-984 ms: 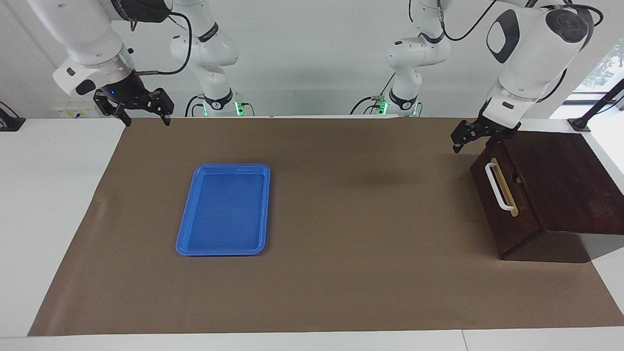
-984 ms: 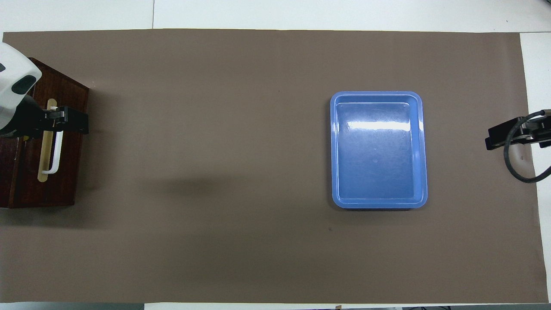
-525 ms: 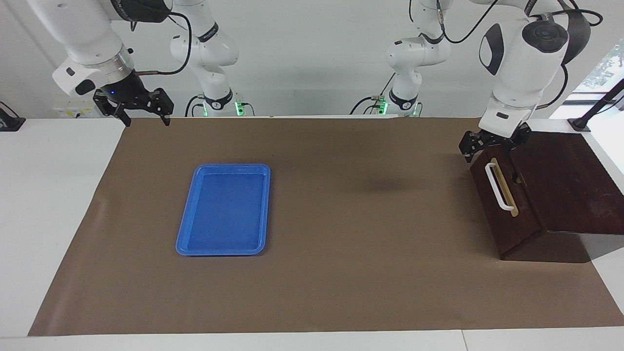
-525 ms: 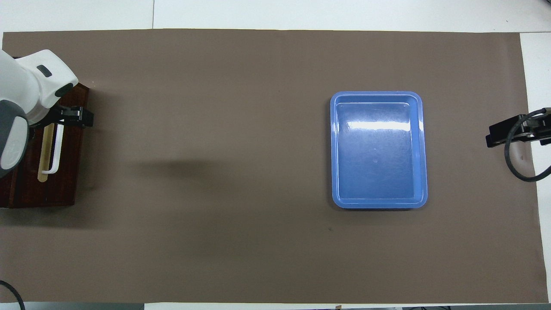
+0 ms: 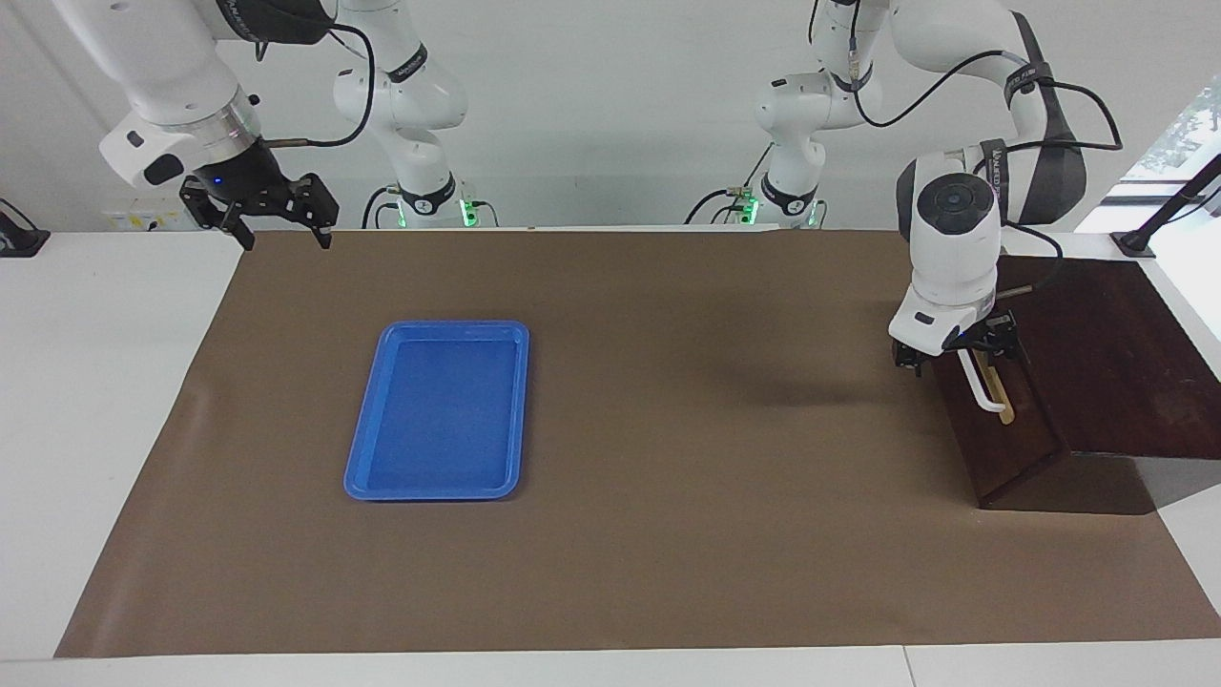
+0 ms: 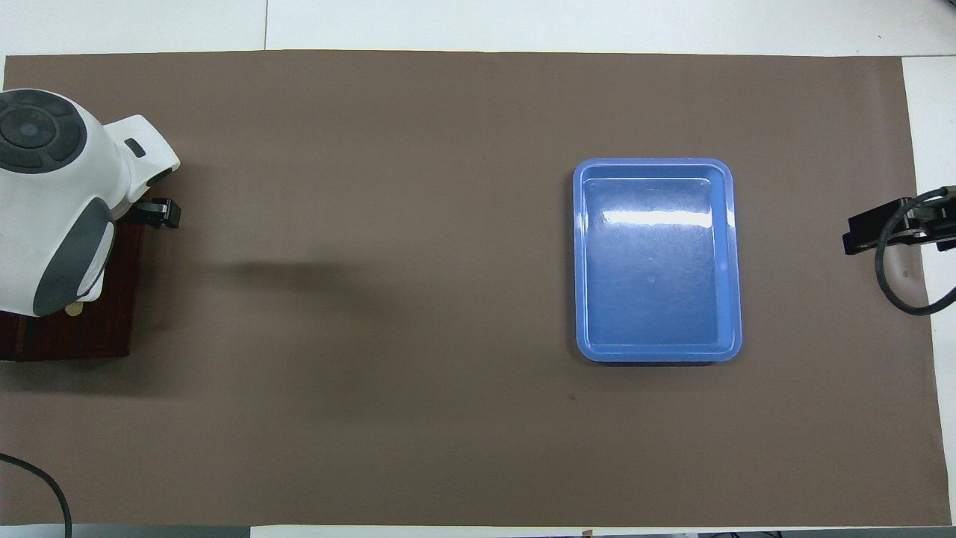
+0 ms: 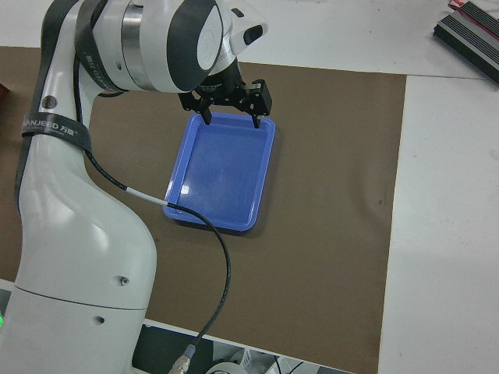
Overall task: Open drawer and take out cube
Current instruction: 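Pull the drawer handle away from the box with the left gripper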
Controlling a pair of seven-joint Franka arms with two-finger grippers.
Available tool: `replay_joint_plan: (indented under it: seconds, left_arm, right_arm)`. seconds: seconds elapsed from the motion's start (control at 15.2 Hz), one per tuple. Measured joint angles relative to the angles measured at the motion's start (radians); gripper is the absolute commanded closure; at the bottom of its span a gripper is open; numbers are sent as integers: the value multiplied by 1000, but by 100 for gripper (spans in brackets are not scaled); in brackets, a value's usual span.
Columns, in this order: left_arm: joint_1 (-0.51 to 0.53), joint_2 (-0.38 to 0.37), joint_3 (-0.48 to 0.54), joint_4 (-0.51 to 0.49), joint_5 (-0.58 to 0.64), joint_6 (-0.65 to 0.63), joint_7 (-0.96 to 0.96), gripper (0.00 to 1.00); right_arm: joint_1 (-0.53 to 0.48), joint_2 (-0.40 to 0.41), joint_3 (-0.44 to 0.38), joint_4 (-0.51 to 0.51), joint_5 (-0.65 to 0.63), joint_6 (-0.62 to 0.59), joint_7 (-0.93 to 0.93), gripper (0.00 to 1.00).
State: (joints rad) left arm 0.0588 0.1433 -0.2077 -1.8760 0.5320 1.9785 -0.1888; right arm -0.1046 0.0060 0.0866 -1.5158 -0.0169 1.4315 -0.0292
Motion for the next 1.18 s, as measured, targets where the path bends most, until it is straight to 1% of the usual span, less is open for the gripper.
replay_joint_plan:
  seconds: [0.39, 0.92, 1.18]
  left_arm:
    - [17, 0, 8, -45, 18, 43, -5, 0]
    - [56, 0, 11, -123, 18, 141, -5, 0]
    - [59, 0, 10, -145, 18, 151, -5, 0]
  right_arm:
    - [-3, 0, -1, 0, 0, 3, 0, 0]
    - [-6, 0, -4, -1, 0, 3, 0, 0]
    - [-6, 0, -5, -1, 0, 3, 0, 0]
